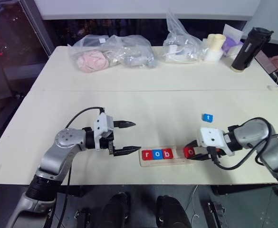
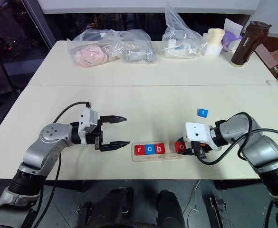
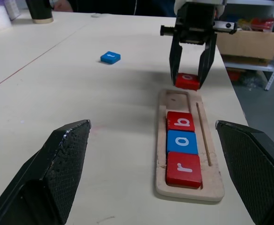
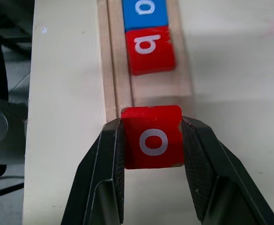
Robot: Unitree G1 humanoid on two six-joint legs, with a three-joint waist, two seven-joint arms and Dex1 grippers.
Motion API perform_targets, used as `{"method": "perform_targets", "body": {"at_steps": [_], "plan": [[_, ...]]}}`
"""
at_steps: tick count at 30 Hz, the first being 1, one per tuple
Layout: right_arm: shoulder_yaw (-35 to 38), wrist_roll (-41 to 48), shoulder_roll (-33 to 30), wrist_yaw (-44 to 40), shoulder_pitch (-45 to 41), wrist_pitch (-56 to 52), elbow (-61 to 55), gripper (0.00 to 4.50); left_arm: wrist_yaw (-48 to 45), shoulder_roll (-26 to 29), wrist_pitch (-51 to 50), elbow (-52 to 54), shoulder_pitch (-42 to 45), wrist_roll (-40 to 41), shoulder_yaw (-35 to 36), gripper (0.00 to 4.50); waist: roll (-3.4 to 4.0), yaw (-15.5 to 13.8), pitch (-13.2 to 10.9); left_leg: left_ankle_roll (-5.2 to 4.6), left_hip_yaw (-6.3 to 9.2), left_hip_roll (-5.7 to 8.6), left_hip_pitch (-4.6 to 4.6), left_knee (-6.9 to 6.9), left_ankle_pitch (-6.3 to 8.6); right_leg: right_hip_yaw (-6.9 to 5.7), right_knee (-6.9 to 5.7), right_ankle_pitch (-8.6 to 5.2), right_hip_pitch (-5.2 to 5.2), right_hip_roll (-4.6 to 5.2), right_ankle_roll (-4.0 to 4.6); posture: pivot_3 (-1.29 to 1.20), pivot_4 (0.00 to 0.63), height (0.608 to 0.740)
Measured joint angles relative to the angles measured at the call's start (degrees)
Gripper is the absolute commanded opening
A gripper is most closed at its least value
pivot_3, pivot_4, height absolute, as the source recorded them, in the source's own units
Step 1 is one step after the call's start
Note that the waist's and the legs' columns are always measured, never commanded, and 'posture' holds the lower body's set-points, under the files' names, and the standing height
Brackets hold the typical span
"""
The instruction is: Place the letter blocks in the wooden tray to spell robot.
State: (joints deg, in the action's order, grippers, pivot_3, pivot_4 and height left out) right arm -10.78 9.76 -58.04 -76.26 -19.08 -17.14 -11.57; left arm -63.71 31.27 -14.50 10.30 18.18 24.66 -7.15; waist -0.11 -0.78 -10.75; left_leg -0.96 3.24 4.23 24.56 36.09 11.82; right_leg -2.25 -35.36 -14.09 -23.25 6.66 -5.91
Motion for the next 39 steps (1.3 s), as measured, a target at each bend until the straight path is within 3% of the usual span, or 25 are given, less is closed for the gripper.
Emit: {"method": "perform_targets", "body": {"at_steps": [13, 39], "plan": [[-4.47, -2.72, 4.14, 0.61, -2.73, -0.07, 1.44, 1.13, 0.04, 0.51, -1.06, 1.82, -0.16, 2.11, 0.02, 4.5, 0.0, -0.01, 0.0, -0.1, 0.0, 0.0, 0.0, 0.02, -0.06, 0.0, -0.05, 0.01, -0.01, -0.02, -0.02, 0.0, 0.15, 0.738], [-4.83, -3.87, 5.81, 0.45, -3.92, -2.05, 1.97, 1.13, 0.85, 0.22, -1.03, 1.94, -0.4, 2.09, 0.02, 4.5, 0.0, -0.01, 0.0, -0.11, 0.0, 0.0, -0.01, 0.04, -0.08, 0.0, -0.08, 0.09, -0.01, -0.03, -0.16, 0.0, 0.15, 0.738]]}}
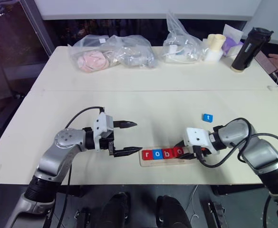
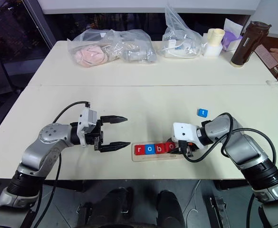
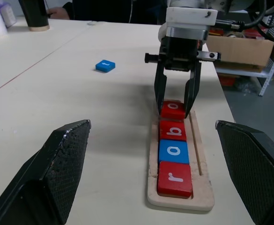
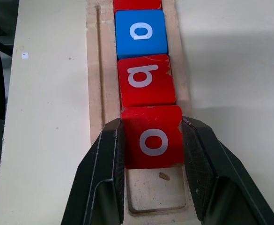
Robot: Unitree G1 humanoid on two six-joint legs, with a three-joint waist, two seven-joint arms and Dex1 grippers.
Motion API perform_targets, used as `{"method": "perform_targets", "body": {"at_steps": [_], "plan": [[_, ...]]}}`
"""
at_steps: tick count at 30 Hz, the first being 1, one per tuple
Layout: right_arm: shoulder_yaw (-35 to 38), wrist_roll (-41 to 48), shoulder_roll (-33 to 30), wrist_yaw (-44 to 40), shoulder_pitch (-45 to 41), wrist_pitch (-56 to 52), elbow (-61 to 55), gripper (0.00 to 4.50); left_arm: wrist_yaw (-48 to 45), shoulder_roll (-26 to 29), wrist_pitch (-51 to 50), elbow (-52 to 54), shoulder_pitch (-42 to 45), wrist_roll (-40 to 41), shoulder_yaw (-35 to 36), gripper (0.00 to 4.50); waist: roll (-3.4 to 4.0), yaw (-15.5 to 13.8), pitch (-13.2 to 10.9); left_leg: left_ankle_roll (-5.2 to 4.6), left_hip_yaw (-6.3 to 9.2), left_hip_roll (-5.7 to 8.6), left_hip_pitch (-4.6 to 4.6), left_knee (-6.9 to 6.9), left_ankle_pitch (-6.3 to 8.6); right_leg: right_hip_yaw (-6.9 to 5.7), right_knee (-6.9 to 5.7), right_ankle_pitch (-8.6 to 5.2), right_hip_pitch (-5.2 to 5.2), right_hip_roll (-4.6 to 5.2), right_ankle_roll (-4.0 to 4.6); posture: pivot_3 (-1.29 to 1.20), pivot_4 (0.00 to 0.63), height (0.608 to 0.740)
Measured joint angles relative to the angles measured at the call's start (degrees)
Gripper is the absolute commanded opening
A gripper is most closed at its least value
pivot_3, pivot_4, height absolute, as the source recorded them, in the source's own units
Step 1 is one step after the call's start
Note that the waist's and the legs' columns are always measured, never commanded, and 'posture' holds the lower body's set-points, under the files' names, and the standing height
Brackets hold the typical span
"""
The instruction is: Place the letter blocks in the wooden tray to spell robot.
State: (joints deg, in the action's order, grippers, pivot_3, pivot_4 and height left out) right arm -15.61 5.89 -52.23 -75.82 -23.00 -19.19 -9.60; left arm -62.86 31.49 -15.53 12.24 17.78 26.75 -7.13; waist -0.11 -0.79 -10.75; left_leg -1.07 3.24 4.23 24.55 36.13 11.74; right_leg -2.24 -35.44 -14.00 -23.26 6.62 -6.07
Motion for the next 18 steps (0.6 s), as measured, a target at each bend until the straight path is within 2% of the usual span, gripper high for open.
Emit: {"method": "perform_targets", "body": {"at_steps": [7, 8, 9, 12, 13, 18], "plan": [[-0.01, 0.0, 0.12, 0.01, 0.0, -0.42, -0.17, 1.13, 0.24, -0.1, 0.15, -0.13, 0.08, -0.04, 0.0, 4.5, 0.0, 0.0, 0.0, 0.0, 0.0, 0.0, 0.0, 0.0, 0.0, 0.0, 0.0, 0.0, 0.0, 0.0, -0.01, 0.0, 0.15, 0.738], [-0.01, 0.0, 0.16, 0.02, 0.0, -0.42, -0.17, 2.19, 0.31, -0.11, 0.16, -0.14, 0.09, -0.05, 0.0, 4.5, 0.0, 0.0, 0.0, 0.0, 0.0, 0.0, 0.0, 0.0, 0.0, 0.0, -0.01, 0.0, 0.0, 0.0, -0.01, 0.0, 0.15, 0.738], [-0.01, -0.01, 0.23, 0.03, 0.0, -0.42, -0.17, 2.53, 0.37, -0.11, 0.18, -0.15, 0.1, -0.05, 0.0, 4.5, 0.0, 0.0, 0.0, 0.0, 0.0, 0.0, 0.0, 0.0, 0.0, 0.0, -0.01, 0.0, 0.0, 0.0, -0.01, 0.0, 0.15, 0.738], [-0.03, -0.03, 0.61, 0.08, 0.0, -0.43, -0.17, 4.09, 0.49, -0.17, 0.22, -0.17, 0.2, -0.06, 0.0, 4.5, 0.0, 0.0, 0.0, 0.0, 0.0, 0.0, 0.0, 0.01, -0.01, 0.0, -0.01, 0.01, 0.0, -0.01, -0.01, 0.0, 0.15, 0.738], [-0.05, -0.03, 0.65, 0.07, 0.0, -0.43, -0.17, 4.44, 0.5, -0.17, 0.22, -0.17, 0.23, -0.06, 0.0, 4.5, 0.0, 0.0, 0.0, 0.0, 0.0, 0.0, 0.0, 0.01, -0.01, 0.0, -0.01, 0.01, 0.0, -0.01, -0.01, 0.0, 0.15, 0.738], [-0.02, 0.12, 0.65, 0.1, -0.04, -1.18, -0.51, 4.44, 0.5, -0.17, 0.22, -0.2, 0.26, -0.06, 0.0, 4.5, 0.0, 0.01, 0.0, 0.0, 0.0, 0.0, 0.0, 0.01, -0.01, 0.0, -0.02, 0.01, 0.0, -0.01, -0.01, 0.0, 0.15, 0.738]]}}
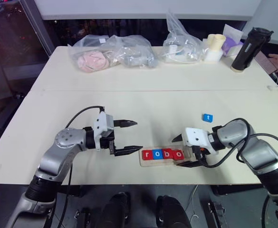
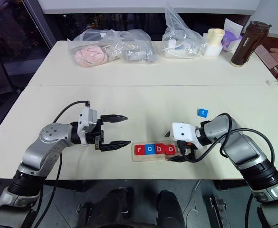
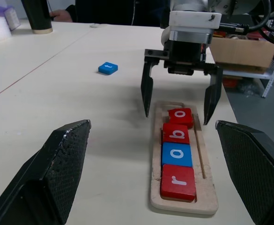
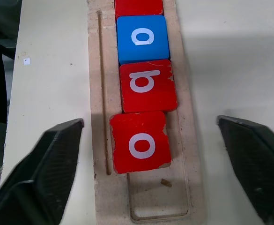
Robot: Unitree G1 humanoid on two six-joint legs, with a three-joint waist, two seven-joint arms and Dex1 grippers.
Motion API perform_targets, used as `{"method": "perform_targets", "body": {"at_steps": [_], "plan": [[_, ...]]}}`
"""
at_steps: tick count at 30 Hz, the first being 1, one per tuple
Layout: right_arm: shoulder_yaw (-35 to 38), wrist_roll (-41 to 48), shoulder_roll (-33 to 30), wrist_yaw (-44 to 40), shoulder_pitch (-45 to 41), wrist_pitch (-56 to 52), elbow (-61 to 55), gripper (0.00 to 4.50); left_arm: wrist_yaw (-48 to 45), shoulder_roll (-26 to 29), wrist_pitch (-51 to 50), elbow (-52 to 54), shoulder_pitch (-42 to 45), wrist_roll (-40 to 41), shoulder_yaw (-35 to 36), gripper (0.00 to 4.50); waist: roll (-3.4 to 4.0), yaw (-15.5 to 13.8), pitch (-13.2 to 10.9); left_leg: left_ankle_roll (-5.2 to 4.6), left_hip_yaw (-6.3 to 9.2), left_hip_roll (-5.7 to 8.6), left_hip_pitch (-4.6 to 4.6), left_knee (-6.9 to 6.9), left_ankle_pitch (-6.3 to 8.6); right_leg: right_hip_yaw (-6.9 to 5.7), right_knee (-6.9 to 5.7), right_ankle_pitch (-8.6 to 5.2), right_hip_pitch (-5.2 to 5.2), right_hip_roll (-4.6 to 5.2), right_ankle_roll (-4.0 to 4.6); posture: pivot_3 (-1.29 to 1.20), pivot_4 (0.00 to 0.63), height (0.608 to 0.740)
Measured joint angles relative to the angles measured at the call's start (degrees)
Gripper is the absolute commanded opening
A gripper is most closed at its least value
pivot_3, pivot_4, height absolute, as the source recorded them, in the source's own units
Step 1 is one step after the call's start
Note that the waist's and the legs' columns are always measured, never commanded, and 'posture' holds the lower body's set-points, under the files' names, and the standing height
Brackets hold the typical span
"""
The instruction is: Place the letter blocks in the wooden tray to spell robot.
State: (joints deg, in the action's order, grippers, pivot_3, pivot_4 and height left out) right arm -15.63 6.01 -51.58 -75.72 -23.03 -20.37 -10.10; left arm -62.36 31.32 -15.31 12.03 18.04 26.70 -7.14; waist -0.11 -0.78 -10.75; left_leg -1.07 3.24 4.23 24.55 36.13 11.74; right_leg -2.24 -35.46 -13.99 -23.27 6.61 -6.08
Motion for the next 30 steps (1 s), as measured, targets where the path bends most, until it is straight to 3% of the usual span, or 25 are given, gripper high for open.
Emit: {"method": "perform_targets", "body": {"at_steps": [15, 30], "plan": [[1.54, 0.91, -1.42, 1.4, 0.88, -0.42, -1.89, 4.44, 0.03, -0.34, 0.06, -0.15, 0.28, -0.09, -0.05, 4.5, 0.0, 0.0, 0.0, 0.0, 0.0, 0.0, 0.0, 0.02, -0.01, 0.0, -0.02, 0.0, 0.0, 0.01, 0.0, 0.0, 0.15, 0.738], [0.18, -2.03, 0.28, 2.16, -1.97, 4.24, 5.14, 4.44, 0.33, -0.3, 0.05, -0.07, 0.14, -0.11, -0.06, 4.5, 0.0, 0.05, 0.0, 0.01, 0.0, 0.0, -0.02, 0.03, -0.02, 0.01, -0.08, 0.0, 0.0, -0.03, 0.0, 0.0, 0.15, 0.738]]}}
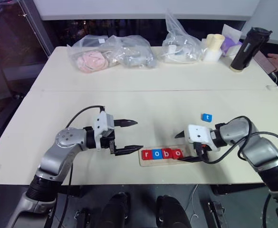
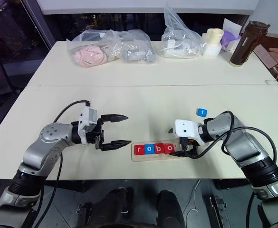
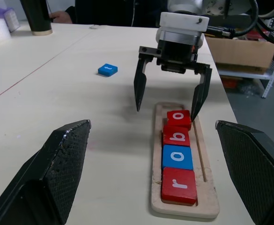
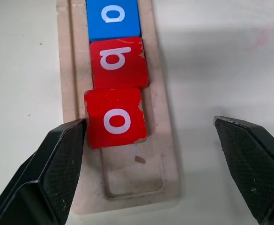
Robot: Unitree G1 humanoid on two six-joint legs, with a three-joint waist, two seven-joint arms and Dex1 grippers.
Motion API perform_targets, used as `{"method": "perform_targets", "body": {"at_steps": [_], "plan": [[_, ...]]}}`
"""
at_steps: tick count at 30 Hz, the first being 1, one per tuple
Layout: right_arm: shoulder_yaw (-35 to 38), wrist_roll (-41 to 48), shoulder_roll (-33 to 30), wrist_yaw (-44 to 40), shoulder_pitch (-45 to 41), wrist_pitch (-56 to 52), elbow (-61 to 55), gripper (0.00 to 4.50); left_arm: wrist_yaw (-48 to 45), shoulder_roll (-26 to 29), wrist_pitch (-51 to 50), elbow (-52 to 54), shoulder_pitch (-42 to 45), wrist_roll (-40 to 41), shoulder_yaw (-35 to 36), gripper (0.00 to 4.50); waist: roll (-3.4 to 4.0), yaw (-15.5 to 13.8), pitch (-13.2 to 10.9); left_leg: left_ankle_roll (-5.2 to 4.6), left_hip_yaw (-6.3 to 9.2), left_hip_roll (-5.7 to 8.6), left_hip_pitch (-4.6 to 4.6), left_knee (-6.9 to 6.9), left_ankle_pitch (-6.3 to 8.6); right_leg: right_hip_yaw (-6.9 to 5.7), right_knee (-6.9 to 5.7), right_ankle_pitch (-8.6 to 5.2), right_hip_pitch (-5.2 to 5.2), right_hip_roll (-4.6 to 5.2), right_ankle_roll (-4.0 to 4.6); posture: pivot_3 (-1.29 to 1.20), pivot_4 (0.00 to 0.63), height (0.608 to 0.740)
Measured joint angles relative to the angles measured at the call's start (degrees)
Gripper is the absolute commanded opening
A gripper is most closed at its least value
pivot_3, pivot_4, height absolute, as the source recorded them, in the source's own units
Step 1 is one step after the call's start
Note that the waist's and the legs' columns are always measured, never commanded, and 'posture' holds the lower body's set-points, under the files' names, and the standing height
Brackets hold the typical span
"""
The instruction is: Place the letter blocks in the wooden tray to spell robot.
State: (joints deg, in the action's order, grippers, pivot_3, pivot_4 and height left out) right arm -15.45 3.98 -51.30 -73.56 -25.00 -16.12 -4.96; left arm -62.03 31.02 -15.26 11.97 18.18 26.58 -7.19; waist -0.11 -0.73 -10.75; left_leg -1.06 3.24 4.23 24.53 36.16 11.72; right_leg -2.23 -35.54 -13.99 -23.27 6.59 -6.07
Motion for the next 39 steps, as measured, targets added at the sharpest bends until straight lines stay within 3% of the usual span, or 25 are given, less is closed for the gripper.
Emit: {"method": "perform_targets", "body": {"at_steps": [11, 17, 22, 31, 39], "plan": [[0.01, 0.18, 0.39, -1.54, 0.09, -1.61, -2.46, 4.44, 0.19, -0.01, 0.01, 0.02, -0.03, -0.04, 0.0, 4.5, 0.0, -0.06, 0.0, 0.0, 0.01, 0.0, -0.01, -0.01, 0.0, 0.0, 0.0, 0.0, 0.0, -0.01, -0.01, 0.0, 0.15, 0.738], [4.8, 5.42, -0.82, -0.66, 0.53, -7.97, -7.04, 4.44, 0.29, 0.0, 0.01, 0.02, -0.03, -0.09, 0.02, 4.5, 0.0, -0.06, 0.0, 0.0, 0.01, 0.0, -0.01, 0.0, 0.0, 0.02, -0.01, 0.0, 0.0, 0.01, 0.0, 0.0, 0.15, 0.738], [12.75, 5.59, 4.64, 13.96, -2.11, -15.86, -6.19, 4.44, 0.32, -0.08, 0.05, -0.01, -0.03, -0.1, 0.01, 4.5, 0.0, 0.03, 0.01, 0.02, 0.0, -0.01, -0.01, -0.02, 0.0, 0.04, -0.04, 0.01, -0.04, 0.0, 0.02, 0.0, 0.15, 0.738], [14.47, -6.36, 16.56, 45.93, -5.57, -30.61, 3.29, 4.44, -0.29, -0.66, 0.46, -0.4, 0.63, -0.01, 0.01, 4.5, 0.0, -0.05, 0.02, 0.08, -0.03, 0.15, 0.0, -0.01, -0.07, 0.12, -0.46, 0.01, -0.22, 0.11, 0.05, 0.0, 0.15, 0.738], [21.5, -7.68, 23.41, 60.11, -9.57, -37.1, 9.1, 4.44, -1.58, -0.96, 0.34, -0.67, 2.21, 0.24, -0.14, 4.5, 0.02, 0.12, 0.03, 0.1, -0.07, 0.11, -0.03, -0.03, -0.11, 0.16, -0.58, 0.03, -0.26, -0.11, 0.01, 0.0, 0.15, 0.738]]}}
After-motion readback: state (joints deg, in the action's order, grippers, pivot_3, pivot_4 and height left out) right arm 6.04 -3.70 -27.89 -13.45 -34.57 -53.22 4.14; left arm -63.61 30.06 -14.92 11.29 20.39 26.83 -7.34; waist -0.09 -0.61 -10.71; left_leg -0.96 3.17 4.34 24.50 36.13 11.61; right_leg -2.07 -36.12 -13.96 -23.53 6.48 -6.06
